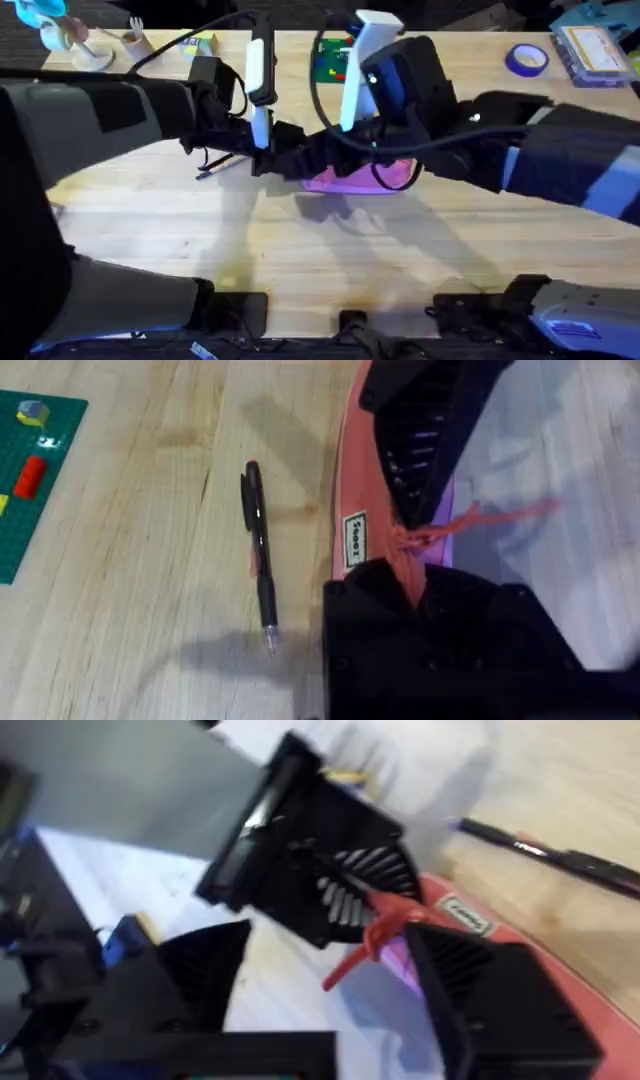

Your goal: Unzip the bag, pick up the pens from the table one at a time and place them inside, then zip the bag closed.

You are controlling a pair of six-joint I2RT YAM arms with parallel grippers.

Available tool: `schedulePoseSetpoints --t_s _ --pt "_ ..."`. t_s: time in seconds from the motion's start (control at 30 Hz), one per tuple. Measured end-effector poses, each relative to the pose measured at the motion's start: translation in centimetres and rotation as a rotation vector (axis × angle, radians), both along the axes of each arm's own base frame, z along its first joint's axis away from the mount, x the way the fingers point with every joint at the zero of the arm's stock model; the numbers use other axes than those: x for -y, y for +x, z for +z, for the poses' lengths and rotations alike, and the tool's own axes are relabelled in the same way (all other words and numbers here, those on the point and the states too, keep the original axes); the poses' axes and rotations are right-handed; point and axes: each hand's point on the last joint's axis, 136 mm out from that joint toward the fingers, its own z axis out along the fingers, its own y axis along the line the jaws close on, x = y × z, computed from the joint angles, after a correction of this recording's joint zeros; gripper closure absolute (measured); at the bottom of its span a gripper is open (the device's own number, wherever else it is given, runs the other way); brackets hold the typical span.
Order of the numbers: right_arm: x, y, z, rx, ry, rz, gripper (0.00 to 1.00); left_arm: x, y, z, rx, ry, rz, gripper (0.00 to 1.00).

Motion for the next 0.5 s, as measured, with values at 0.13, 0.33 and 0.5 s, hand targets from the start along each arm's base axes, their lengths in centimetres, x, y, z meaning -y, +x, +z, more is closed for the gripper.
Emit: schedulePoseSetpoints --t_s 0.13,0.33,0.5 --pt "0.4 -0.9 0.4 -0.022 -0.063 0.041 0.005 0.0 -0.1 0.0 -0.003 -0.001 0.000 0.958" --pt "2.6 -1.0 0.9 0.005 -0.208 0.052 0.005 0.0 -0.1 0.0 -0.004 -0.001 0.000 0.958" --pt "3.9 -0.6 3.2 0.113 -0.250 0.055 0.005 0.0 -0.1 0.0 -0.004 -0.002 0.000 0.958"
